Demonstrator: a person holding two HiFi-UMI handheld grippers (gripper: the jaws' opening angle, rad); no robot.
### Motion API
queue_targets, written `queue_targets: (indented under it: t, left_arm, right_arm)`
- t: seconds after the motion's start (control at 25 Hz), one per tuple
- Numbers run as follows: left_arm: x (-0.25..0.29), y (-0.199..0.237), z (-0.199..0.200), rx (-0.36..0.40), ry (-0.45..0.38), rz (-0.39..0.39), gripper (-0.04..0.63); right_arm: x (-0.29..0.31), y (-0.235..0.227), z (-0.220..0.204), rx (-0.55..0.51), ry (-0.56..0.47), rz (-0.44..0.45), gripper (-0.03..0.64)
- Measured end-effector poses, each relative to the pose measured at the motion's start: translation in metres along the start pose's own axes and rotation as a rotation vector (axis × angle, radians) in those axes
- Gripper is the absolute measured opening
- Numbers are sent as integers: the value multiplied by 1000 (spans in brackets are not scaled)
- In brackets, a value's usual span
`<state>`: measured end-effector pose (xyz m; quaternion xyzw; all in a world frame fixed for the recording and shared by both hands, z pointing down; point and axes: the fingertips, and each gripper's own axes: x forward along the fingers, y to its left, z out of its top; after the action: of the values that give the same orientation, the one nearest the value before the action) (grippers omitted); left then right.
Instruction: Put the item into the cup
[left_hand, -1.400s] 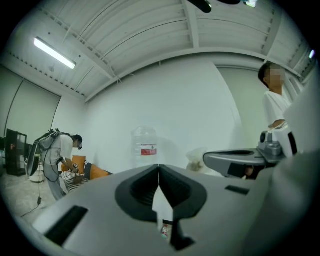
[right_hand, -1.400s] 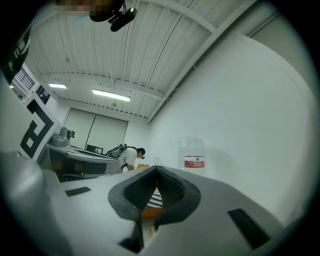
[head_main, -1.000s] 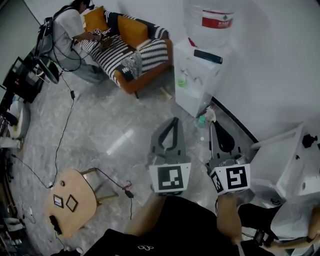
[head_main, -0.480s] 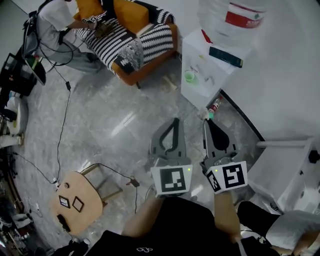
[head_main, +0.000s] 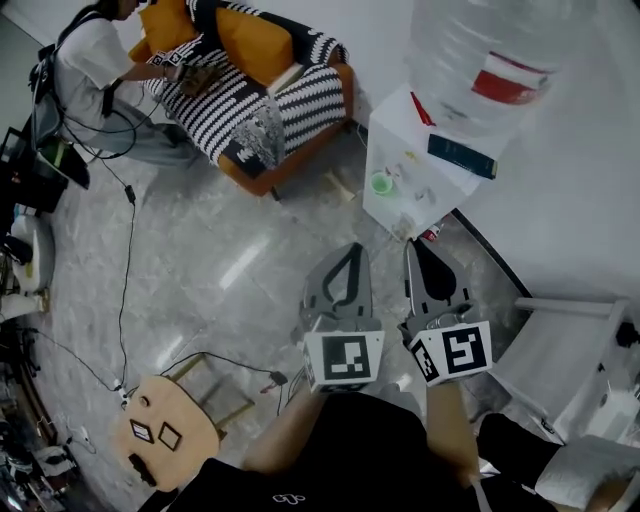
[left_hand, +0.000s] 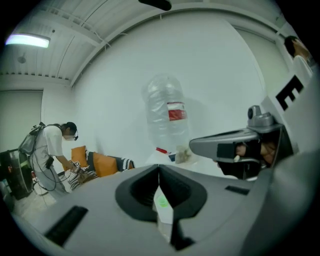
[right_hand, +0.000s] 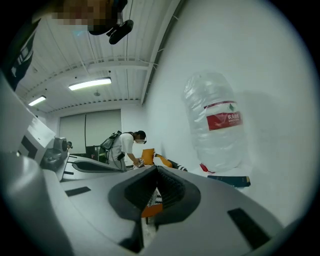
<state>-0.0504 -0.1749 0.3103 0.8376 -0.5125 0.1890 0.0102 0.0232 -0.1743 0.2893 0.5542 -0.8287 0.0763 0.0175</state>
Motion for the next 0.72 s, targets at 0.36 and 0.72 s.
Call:
queue_targets:
  t: [0.36,0.72]
  left_arm:
    - [25,14,23,-20,-28,-25,14]
    - [40,14,26,-47,-16,-28,14]
  right_arm:
    - [24,-6,22,2,-22,-33,11]
    - [21,-28,25,-6,5,-70,12]
